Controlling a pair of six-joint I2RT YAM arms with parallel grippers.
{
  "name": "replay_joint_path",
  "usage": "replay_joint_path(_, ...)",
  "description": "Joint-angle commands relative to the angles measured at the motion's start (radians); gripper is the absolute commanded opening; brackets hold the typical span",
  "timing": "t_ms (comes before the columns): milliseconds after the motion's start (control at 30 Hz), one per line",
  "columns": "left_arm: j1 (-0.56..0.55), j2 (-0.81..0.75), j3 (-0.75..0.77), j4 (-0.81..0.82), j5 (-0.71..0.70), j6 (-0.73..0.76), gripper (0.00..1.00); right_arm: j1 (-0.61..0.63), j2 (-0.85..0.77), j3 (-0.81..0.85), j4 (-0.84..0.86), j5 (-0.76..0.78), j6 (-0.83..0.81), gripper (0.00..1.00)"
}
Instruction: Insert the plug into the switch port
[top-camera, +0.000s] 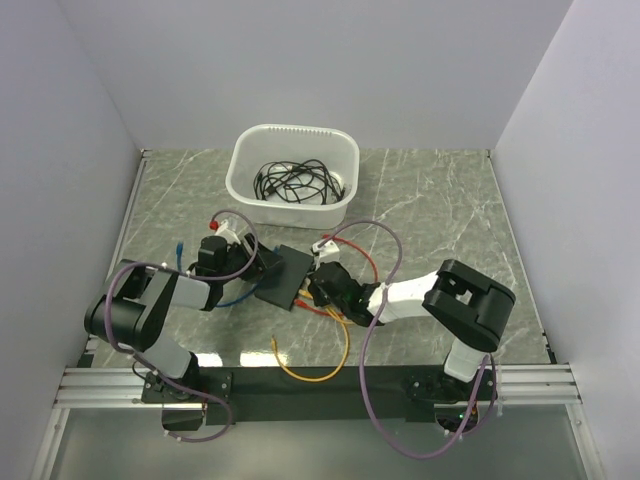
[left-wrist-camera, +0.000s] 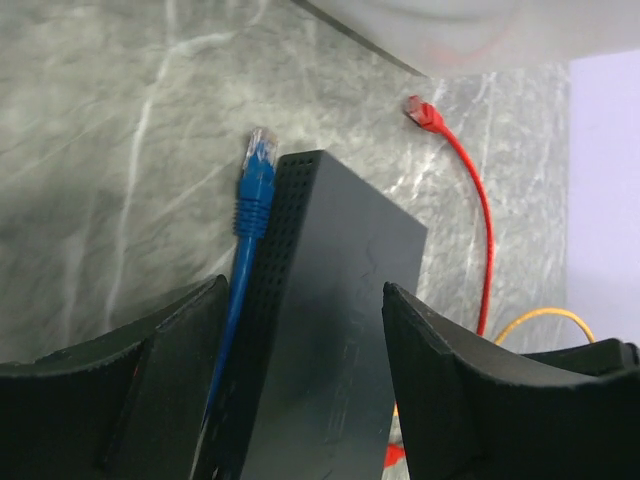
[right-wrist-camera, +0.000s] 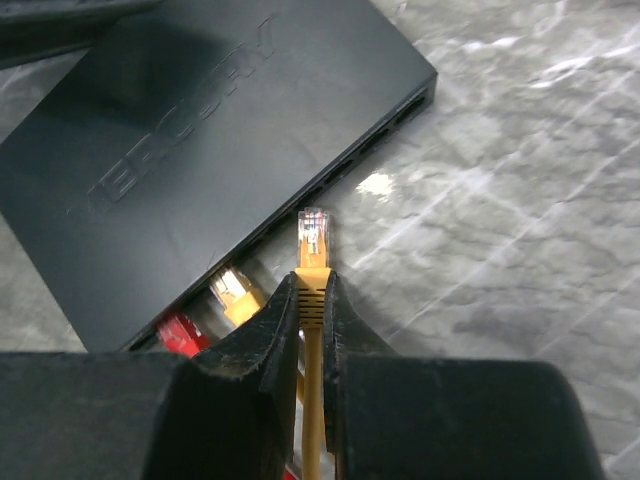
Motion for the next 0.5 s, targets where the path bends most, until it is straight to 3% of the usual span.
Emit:
replay_joint_path(0,0.001,0.034,0.021,0.115,0.073,0.034,0.69,0.033,0.017,-0.018,-0.017,-0.001,0.021,0.00)
replay_joint_path(467,-0.006,0.060,0.059,0.069,0.111,0.109,0.68,0.090,0.048,0.020,-0.070,0.051,0.037,0.00)
